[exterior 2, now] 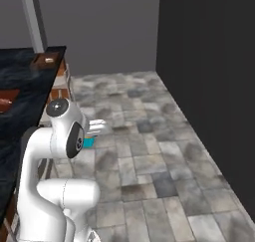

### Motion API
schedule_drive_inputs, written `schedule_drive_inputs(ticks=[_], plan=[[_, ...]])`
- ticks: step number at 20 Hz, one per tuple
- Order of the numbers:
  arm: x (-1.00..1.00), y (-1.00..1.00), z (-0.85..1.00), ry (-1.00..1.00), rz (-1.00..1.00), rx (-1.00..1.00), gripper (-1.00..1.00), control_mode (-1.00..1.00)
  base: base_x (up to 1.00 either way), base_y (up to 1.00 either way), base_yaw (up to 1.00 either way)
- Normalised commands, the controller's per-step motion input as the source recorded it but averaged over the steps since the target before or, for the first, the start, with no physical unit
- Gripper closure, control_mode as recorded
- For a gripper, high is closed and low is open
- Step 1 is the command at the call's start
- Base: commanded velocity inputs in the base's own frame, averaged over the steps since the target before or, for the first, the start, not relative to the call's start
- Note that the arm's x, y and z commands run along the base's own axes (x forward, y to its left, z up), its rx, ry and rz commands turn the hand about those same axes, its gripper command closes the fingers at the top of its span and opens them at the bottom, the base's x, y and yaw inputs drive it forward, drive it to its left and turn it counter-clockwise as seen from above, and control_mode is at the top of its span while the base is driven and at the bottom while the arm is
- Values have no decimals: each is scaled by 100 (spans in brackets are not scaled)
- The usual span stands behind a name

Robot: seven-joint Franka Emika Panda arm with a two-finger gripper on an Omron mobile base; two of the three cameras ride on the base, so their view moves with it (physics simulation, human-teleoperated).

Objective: Take the cake and cupcake from the fridge and place them on the empty tray on the dining counter.

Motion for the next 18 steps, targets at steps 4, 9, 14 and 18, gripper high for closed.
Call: schedule_drive_inputs(ticks=[4, 9, 14, 18], plan=[[0, 0, 0, 0, 0, 0, 100, 100, 78, -19, 23], [0, 0, 0, 0, 0, 0, 100, 100, 76, -16, 22], [0, 0, 0, 0, 0, 0, 100, 100, 69, -20, 22], [0, 0, 0, 0, 0, 0, 100, 100, 69, -22, 22]])
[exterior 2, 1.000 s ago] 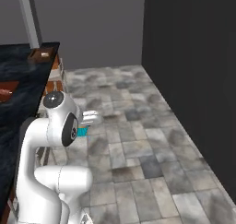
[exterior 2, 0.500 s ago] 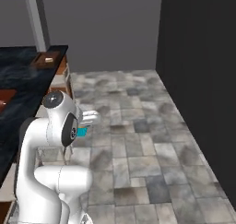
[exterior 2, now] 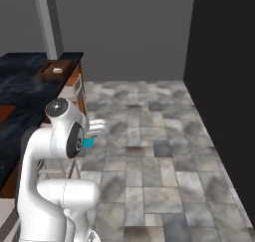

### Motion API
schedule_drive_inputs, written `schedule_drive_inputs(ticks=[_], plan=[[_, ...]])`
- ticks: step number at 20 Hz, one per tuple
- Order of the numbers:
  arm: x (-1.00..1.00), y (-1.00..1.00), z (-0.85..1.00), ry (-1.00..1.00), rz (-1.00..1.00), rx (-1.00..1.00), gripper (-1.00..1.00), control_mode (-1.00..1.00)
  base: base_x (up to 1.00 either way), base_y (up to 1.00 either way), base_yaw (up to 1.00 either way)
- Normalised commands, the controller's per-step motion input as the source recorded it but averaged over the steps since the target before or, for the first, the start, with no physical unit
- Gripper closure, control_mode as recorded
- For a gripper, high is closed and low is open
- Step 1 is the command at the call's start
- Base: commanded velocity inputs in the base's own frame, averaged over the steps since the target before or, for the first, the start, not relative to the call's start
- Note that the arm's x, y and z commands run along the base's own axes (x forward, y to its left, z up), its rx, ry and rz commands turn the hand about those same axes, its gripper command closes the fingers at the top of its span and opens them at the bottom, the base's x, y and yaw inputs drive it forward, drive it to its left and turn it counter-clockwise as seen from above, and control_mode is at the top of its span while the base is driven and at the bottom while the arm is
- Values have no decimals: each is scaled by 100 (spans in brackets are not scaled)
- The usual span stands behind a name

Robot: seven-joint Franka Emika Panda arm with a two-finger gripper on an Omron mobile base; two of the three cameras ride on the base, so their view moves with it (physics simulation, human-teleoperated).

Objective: Take the cake and cupcake from the fridge and place them on the empty tray on the dining counter.

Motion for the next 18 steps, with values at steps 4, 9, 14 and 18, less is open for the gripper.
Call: schedule_drive_inputs(ticks=[4, 9, 14, 18], plan=[[0, 0, 0, 0, 0, 0, 100, 100, 66, -26, 21], [0, 0, 0, 0, 0, 0, 100, 100, 66, -27, 22], [0, 0, 0, 0, 0, 0, 100, 100, 63, -32, 23], [0, 0, 0, 0, 0, 0, 100, 100, 66, -34, 23]])
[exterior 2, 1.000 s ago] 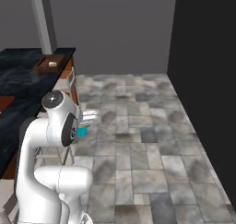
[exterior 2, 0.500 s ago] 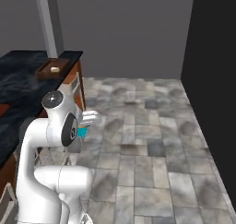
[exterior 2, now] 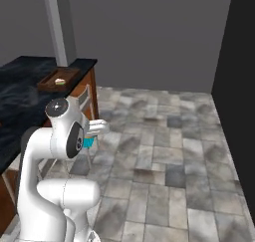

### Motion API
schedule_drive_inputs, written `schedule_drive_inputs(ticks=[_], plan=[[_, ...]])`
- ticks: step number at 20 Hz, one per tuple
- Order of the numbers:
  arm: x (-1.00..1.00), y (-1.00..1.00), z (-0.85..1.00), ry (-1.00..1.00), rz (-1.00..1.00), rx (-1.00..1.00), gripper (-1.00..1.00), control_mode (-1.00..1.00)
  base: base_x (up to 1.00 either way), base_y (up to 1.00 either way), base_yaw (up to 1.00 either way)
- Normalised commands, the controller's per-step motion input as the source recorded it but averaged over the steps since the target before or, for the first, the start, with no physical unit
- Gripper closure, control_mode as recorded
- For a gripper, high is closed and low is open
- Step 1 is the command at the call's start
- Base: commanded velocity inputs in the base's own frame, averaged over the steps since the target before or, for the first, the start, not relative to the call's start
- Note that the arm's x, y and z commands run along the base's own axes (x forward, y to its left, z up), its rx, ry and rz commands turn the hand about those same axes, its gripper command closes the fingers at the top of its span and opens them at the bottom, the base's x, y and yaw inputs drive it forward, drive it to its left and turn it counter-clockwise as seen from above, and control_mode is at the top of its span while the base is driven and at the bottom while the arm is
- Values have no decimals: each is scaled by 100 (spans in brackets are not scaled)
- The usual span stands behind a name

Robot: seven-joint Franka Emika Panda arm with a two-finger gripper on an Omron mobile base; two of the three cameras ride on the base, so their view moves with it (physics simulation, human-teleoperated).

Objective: Take the cake and cupcake from the fridge and place them on the empty tray on the dining counter.

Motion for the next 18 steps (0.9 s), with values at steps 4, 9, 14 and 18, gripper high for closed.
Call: schedule_drive_inputs(ticks=[4, 9, 14, 18], plan=[[0, 0, 0, 0, 0, 0, 100, 100, 66, -36, 23], [0, 0, 0, 0, 0, 0, 100, 100, 64, -40, 24], [0, 0, 0, 0, 0, 0, 100, 100, 61, -41, 24], [0, 0, 0, 0, 0, 0, 100, 100, 62, -43, 25]])
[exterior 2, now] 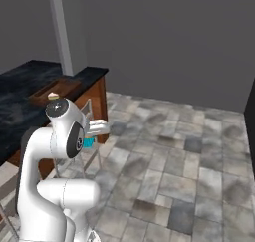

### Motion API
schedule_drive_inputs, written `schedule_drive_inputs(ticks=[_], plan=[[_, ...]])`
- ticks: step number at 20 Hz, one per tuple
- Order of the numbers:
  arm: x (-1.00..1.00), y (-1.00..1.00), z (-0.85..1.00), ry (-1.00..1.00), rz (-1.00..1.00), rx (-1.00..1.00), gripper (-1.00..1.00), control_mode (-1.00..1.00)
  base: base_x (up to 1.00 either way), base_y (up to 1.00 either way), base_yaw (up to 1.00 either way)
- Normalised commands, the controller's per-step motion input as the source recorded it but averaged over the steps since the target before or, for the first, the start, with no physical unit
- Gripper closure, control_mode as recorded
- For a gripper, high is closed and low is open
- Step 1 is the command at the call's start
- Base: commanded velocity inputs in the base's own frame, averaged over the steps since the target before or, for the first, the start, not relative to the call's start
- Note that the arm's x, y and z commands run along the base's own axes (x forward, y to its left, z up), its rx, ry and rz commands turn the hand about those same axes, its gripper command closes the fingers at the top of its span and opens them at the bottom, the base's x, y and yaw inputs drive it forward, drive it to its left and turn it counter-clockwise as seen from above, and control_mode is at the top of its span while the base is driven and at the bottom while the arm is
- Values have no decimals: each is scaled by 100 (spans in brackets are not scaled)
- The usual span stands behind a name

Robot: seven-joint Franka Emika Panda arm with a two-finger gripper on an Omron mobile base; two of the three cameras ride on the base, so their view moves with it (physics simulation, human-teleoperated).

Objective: Take the cake and cupcake from the fridge and place them on the empty tray on the dining counter.

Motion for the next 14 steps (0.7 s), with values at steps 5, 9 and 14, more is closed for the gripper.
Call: schedule_drive_inputs(ticks=[5, 9, 14], plan=[[0, 0, 0, 0, 0, 0, 100, 100, 60, -46, 26], [0, 0, 0, 0, 0, 0, 100, 100, 58, -43, 27], [0, 0, 0, 0, 0, 0, 100, 100, 57, -39, 28]])
